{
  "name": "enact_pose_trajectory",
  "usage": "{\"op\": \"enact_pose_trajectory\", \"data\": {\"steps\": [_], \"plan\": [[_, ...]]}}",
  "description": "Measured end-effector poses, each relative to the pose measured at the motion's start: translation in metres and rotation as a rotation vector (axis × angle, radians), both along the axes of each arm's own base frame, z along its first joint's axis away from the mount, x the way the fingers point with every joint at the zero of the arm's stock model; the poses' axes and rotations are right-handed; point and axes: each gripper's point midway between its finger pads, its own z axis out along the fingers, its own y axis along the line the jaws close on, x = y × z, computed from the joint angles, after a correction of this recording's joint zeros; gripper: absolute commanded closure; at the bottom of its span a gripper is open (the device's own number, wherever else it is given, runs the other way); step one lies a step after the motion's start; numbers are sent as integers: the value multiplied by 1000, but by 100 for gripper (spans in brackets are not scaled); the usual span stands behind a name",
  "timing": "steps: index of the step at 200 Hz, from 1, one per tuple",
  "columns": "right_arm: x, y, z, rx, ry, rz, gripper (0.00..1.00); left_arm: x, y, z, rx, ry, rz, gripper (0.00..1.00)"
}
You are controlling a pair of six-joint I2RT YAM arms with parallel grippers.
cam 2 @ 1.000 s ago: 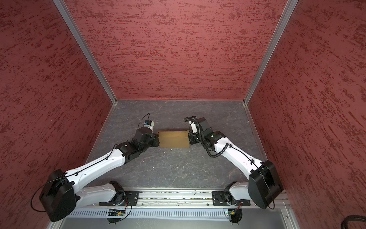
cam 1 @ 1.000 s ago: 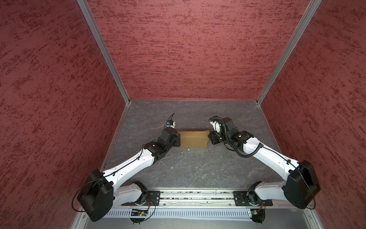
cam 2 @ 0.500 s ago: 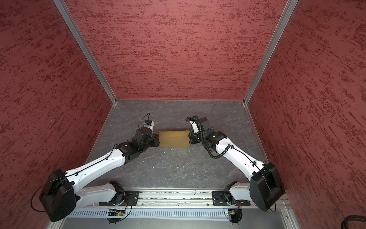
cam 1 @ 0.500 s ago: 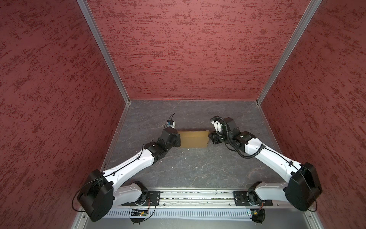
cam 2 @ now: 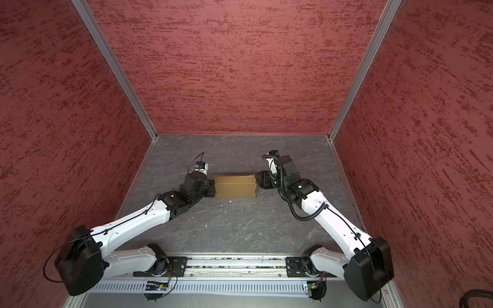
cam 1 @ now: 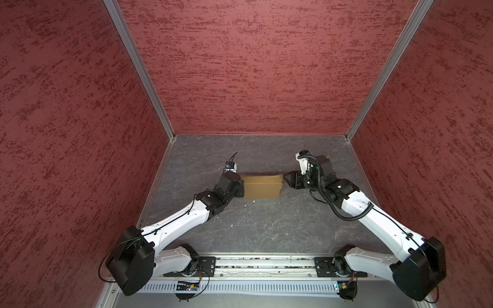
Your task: Fold the paper box
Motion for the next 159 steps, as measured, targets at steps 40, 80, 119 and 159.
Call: {"op": "enact_pose_trajectory", "data": {"steps": [40, 80, 119, 159], "plan": [[7, -4, -7, 136, 69, -128, 32, 0, -3, 0, 4, -10, 9, 100], [14, -1, -6, 267, 124, -216, 32, 3, -5, -1, 12, -21, 15, 100], [21, 5, -9, 332, 165, -249, 35, 5, -9, -1, 11, -31, 16, 100], [25, 11, -17, 357, 198, -250, 37, 6, -10, -1, 9, -35, 15, 100]]}}
